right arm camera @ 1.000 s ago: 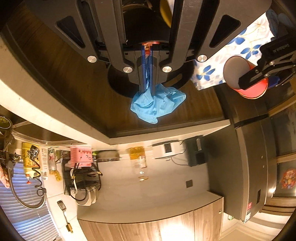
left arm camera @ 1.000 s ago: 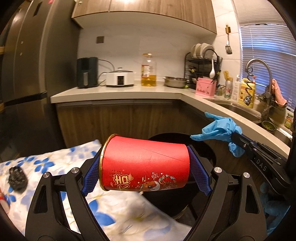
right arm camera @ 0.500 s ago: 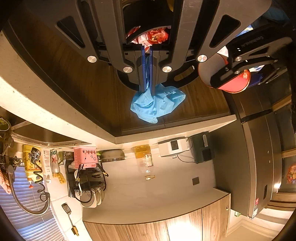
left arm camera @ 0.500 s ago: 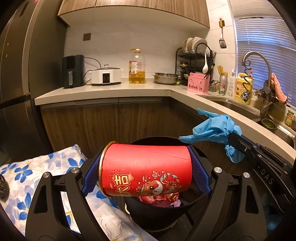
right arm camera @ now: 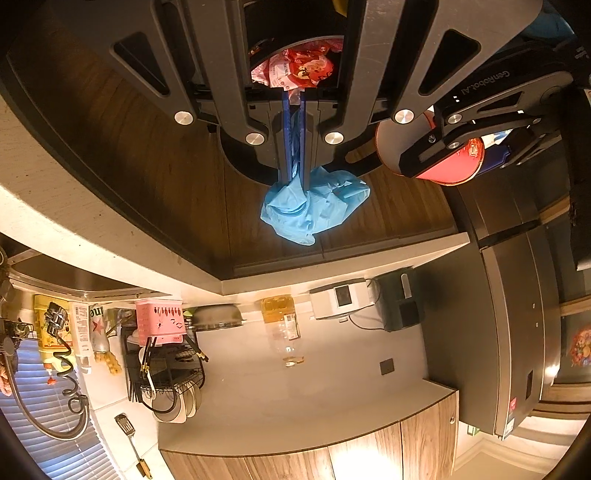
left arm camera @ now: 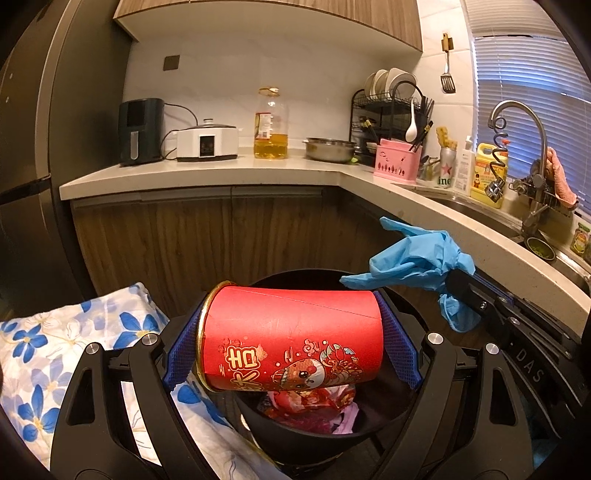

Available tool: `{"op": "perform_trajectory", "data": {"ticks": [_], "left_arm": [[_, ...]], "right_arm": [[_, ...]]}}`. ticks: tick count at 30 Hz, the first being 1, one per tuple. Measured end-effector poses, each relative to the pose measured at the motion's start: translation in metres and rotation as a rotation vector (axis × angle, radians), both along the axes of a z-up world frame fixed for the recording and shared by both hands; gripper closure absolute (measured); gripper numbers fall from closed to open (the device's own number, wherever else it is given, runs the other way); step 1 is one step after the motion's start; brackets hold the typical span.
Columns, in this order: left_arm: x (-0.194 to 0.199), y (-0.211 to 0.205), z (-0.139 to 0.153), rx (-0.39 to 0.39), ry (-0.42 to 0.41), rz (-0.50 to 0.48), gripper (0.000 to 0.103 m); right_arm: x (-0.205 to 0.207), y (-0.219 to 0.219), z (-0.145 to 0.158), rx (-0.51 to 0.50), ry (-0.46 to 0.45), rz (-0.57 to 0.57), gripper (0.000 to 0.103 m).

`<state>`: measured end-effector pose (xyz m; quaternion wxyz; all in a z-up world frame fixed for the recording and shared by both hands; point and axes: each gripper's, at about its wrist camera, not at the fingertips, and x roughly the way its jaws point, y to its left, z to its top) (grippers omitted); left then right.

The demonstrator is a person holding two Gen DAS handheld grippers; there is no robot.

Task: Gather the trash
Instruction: 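Open both tools to drop the cup and glove into the bin, then move both tools back over the black bag and red cup on the table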

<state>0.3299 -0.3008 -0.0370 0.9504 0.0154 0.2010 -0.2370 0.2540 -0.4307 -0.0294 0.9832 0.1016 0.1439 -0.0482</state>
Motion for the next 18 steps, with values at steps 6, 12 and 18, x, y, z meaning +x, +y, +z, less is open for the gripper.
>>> {"op": "perform_trajectory", "data": {"ticks": [6,12,18], "left_arm": [[0.006,0.001,-0.005,-0.014,0.015,-0.008,0.019],[0.011,-0.002,-0.012,-0.011,0.04,-0.02,0.018],[0.016,0.011,-0.016,-0.042,0.082,0.011,0.015]], "right_arm": [[0.006,-0.004,-0.001,0.004,0.001,0.007,0.092],[0.007,-0.006,-0.004,0.007,0.0,-0.005,0.072],[0.002,-0.011,-0.006,0.023,0.001,-0.024,0.057]]}}
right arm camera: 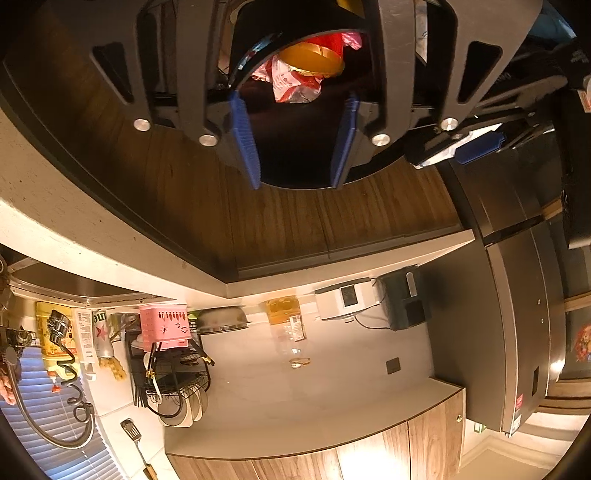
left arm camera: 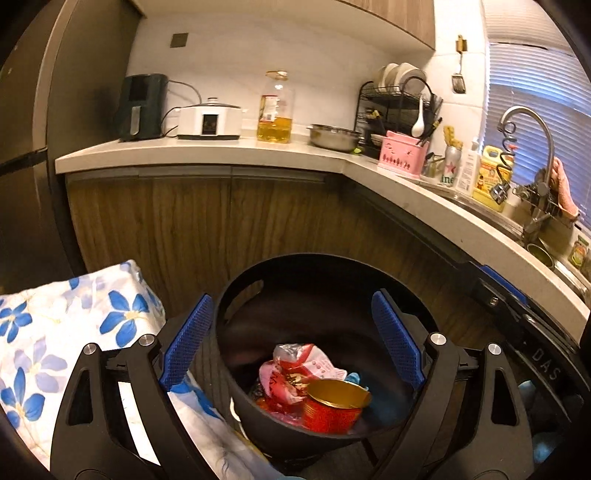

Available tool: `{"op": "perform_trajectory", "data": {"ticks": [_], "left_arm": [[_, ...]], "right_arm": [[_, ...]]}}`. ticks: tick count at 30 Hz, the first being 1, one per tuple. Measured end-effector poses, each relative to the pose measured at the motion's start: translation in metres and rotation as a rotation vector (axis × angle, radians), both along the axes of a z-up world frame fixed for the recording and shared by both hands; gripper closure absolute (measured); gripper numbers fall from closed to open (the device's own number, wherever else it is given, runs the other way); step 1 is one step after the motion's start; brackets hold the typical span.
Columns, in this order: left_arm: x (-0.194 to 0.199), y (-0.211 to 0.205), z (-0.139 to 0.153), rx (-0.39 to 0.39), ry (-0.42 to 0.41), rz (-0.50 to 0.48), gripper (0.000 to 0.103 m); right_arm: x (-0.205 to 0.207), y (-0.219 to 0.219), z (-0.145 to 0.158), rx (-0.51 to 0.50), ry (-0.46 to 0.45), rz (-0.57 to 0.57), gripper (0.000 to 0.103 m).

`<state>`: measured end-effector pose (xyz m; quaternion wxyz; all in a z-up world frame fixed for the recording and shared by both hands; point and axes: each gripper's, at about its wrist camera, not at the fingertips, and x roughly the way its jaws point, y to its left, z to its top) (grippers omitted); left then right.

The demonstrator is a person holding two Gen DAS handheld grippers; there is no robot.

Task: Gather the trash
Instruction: 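Move both tools back over the black bag and red cup on the table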

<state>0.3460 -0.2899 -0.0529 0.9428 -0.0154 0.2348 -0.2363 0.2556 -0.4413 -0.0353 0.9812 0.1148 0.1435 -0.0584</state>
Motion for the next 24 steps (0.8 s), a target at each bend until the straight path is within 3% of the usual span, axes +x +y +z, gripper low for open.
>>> {"op": "perform_trajectory", "data": {"ticks": [5,10,24], "left_arm": [[-0.012,0.019,0.0,-0.006,0.006,0.067,0.009],[-0.035,0.048,-0.004,0.04,-0.017,0.176,0.007],[-0.102,0.197,-0.019,0.097,-0.045,0.584,0.006]], "right_arm": [[-0.008,0.0,-0.002,0.016,0.005,-0.009,0.037],[-0.023,0.014,-0.006,0.02,0.008,-0.003,0.024],[-0.027,0.098,-0.015,0.001,0.04,0.11,0.018]]}}
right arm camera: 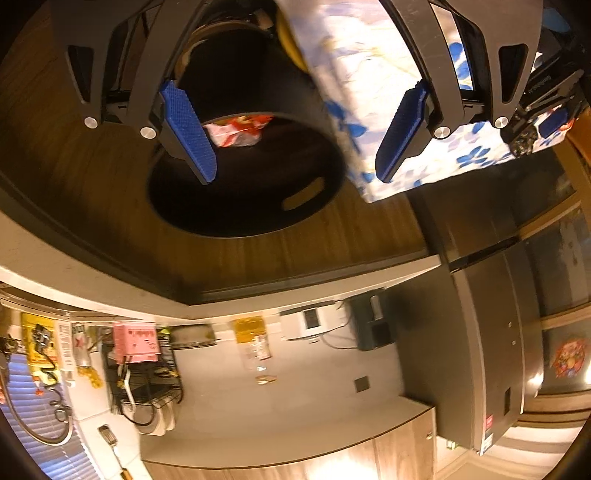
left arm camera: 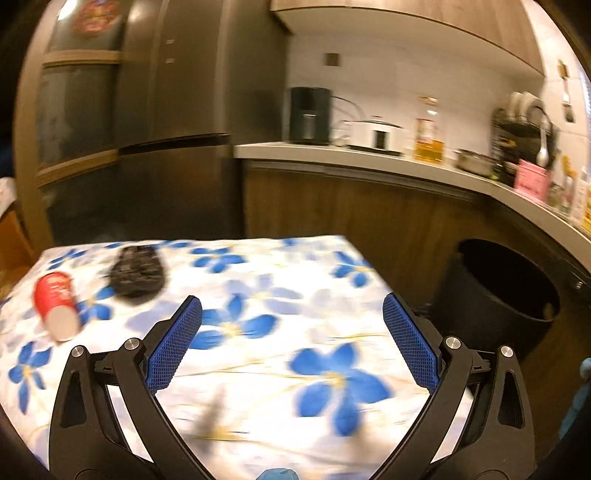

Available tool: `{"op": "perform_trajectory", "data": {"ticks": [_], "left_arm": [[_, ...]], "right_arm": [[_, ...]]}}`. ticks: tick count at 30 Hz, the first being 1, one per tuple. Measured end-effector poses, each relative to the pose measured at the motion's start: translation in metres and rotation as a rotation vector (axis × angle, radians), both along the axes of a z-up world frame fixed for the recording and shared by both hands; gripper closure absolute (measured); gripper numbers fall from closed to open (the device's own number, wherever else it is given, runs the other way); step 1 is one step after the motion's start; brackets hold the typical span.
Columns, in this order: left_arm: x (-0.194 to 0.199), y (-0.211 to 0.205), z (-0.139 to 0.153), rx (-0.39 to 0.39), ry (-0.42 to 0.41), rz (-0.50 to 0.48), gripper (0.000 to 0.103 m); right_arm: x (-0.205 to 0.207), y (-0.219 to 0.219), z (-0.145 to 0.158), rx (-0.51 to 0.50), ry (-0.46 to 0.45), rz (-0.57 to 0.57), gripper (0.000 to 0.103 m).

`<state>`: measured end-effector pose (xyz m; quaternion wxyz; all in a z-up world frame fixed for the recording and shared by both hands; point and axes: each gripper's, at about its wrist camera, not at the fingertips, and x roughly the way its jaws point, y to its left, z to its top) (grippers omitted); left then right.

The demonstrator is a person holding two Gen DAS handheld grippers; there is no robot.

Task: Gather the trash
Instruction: 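Move both tools back over the black bag and red cup on the table, then grasp the black plastic bag with the left tool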

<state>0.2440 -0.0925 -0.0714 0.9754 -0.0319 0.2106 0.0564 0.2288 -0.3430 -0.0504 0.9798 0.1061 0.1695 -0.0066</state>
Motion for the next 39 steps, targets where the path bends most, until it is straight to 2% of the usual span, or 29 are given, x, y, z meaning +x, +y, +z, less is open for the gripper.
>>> {"op": "perform_trajectory", "data": {"ticks": [7,11,14,19,25,27,30,32,33,35,36,37,39], "left_arm": [[0.005,0.059,0.004,0.031,-0.04,0.139,0.006],[0.031,0.091,0.005,0.066,-0.058,0.224,0.006],[0.051,0.116,0.002,0.037,-0.051,0.259,0.006],[0.072,0.14,-0.009,0.048,-0.021,0.299,0.007],[0.091,0.159,-0.025,-0.024,0.065,0.295,0.007],[0.095,0.162,-0.031,-0.038,0.097,0.289,0.011],[0.101,0.165,-0.038,-0.053,0.136,0.276,0.027],[0.103,0.164,-0.042,-0.058,0.149,0.261,0.05],[0.104,0.164,-0.042,-0.058,0.157,0.252,0.057],[0.106,0.163,-0.046,-0.065,0.179,0.237,0.081],[0.106,0.164,-0.047,-0.077,0.188,0.228,0.084],[0.106,0.165,-0.049,-0.088,0.192,0.221,0.094],[0.101,0.167,-0.049,-0.119,0.194,0.203,0.099]], "right_arm": [[0.009,0.046,0.0,0.005,-0.005,0.06,0.018],[0.014,0.069,0.0,-0.001,-0.007,0.104,0.018],[0.018,0.081,0.0,-0.009,-0.011,0.124,0.018],[0.027,0.091,0.001,-0.011,-0.032,0.115,0.018],[0.036,0.099,-0.004,0.0,-0.02,0.106,0.018],[0.036,0.1,-0.005,-0.001,-0.017,0.102,0.018],[0.036,0.101,-0.005,0.004,-0.014,0.099,0.018],[0.034,0.101,-0.005,0.003,-0.015,0.096,0.018],[0.034,0.101,-0.005,0.003,-0.015,0.095,0.018],[0.032,0.1,-0.005,0.007,-0.01,0.096,0.018],[0.031,0.1,-0.005,0.009,-0.008,0.097,0.018],[0.03,0.099,-0.004,0.009,-0.008,0.098,0.018],[0.028,0.099,-0.003,0.007,-0.011,0.1,0.018]]}}
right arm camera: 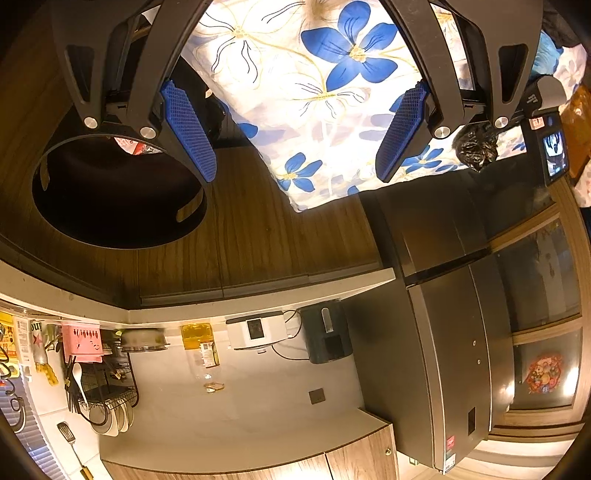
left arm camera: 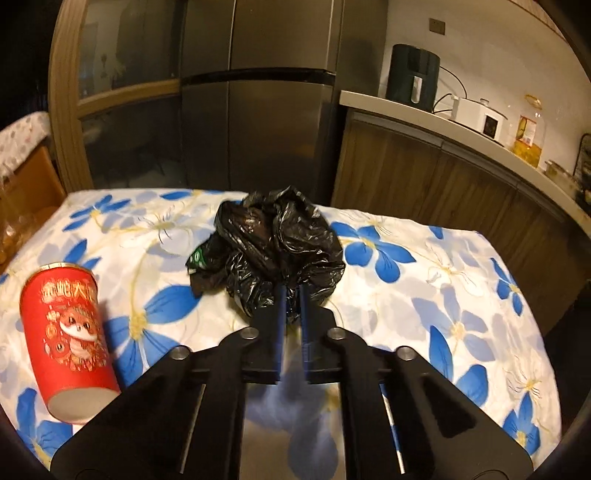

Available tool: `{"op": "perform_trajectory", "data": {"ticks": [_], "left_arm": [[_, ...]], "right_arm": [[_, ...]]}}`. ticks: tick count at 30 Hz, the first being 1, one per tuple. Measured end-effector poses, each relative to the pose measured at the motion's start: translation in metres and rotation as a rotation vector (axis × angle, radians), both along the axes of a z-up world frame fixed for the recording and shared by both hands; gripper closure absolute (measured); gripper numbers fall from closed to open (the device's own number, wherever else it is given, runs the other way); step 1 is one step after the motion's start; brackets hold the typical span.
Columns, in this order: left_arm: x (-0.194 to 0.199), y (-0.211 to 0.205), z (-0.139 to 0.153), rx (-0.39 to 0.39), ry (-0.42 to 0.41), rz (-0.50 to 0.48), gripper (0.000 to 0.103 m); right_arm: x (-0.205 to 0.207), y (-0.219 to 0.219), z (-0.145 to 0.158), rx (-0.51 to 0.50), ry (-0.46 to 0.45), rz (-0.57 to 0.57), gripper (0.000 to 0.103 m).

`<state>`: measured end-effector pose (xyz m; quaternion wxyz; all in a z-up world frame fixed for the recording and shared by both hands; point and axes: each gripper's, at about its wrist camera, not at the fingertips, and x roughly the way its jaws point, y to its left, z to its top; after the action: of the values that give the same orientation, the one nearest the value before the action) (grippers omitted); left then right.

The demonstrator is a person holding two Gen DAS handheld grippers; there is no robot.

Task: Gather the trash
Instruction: 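Grasp the black plastic bag with the left tool, then grasp the last red cup with the right tool while the left holds the bag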

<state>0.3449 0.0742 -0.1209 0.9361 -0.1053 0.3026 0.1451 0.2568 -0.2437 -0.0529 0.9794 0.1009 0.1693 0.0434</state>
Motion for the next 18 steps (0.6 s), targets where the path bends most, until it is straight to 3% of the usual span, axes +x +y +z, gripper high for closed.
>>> {"op": "perform_trajectory", "data": {"ticks": [5,11,18], "left_arm": [[-0.031,-0.005,0.01,-0.032,-0.057,-0.049,0.101],[-0.102,-0.014,0.037,-0.022,-0.163,-0.1,0.101],[-0.185,0.007,0.055,-0.026,-0.245,-0.051,0.101]], "right_arm": [[-0.006,0.002,0.005,0.0,-0.008,0.009,0.018],[-0.01,0.018,0.007,-0.011,-0.011,0.05,0.018],[-0.017,0.076,-0.001,-0.031,0.014,0.19,0.018]]}}
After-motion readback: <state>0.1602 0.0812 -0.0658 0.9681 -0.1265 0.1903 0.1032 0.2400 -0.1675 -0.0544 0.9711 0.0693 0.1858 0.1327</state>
